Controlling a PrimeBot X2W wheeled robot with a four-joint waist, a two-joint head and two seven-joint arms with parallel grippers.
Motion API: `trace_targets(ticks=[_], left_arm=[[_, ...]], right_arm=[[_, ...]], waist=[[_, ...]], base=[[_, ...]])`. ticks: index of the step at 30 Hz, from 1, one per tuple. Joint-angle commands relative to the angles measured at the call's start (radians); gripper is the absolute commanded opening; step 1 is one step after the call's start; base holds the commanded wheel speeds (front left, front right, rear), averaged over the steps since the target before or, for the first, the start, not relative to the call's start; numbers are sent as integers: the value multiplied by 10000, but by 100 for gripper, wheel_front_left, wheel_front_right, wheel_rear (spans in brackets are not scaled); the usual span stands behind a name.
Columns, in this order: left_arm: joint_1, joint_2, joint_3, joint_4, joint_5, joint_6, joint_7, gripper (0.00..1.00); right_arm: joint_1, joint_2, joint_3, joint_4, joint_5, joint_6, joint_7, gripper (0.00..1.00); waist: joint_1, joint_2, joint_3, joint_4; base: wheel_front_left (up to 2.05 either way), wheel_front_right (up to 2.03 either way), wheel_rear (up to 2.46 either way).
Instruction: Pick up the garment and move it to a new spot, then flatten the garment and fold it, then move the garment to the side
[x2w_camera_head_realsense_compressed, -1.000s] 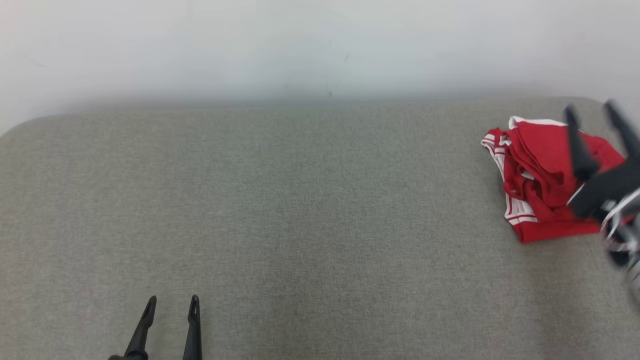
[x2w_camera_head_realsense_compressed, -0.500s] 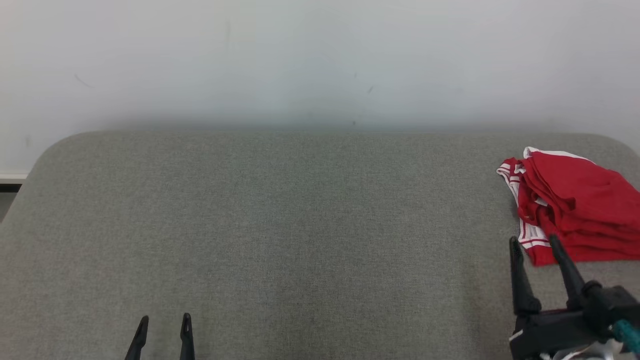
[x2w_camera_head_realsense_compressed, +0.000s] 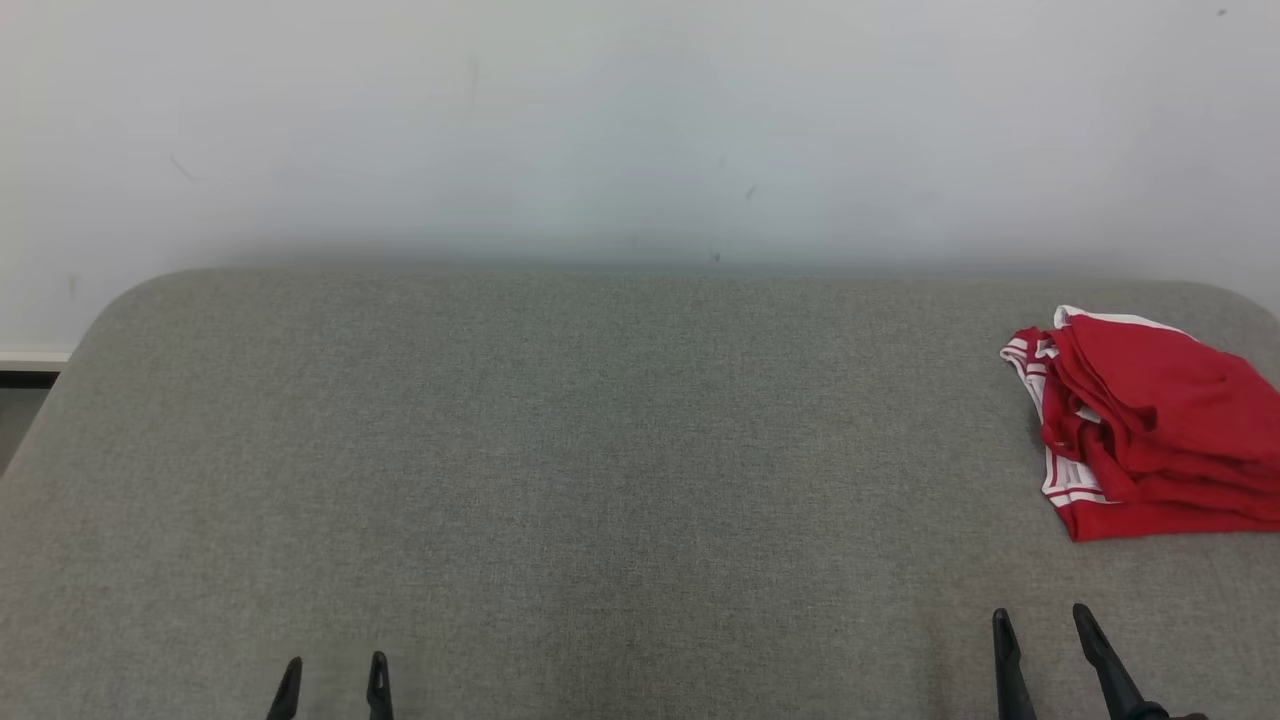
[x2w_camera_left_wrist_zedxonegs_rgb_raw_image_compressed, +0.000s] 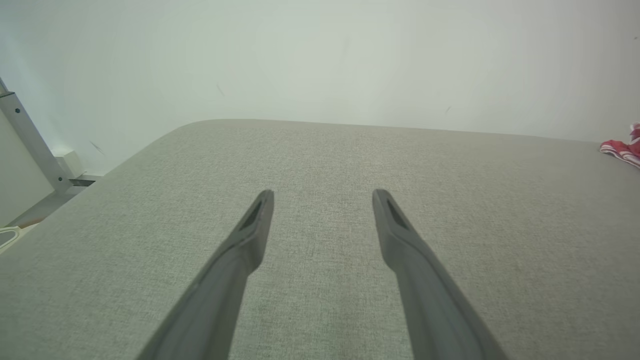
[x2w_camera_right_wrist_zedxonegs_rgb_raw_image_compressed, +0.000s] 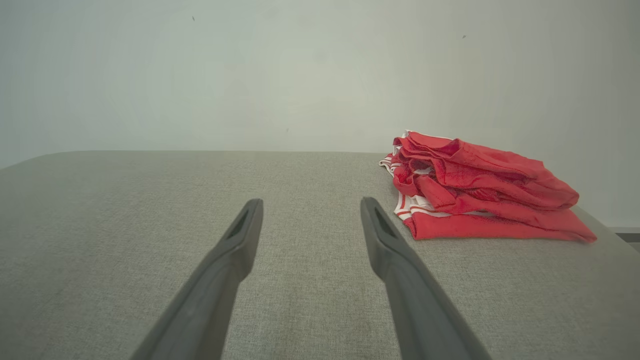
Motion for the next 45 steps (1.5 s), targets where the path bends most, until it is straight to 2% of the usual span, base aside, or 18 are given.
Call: trace_targets(ticks=[1, 9, 45], left_arm=[[-6, -2, -65, 65, 47, -18, -39, 100], [-75, 2, -264, 313, 2, -51, -39, 100], [-45, 0, -315, 530, 50, -107, -39, 100]], right_arm=[[58, 32, 5, 33, 11, 1, -1, 100], [-52, 36, -143, 302, 452, 2, -1, 100], [-66, 40, -44, 364, 587, 2, -1, 100]], waist=[[1, 0, -7, -13], [1, 0, -81, -107], [1, 0, 8, -238]], base=[[0, 0, 0], [0, 0, 0], [0, 0, 0]])
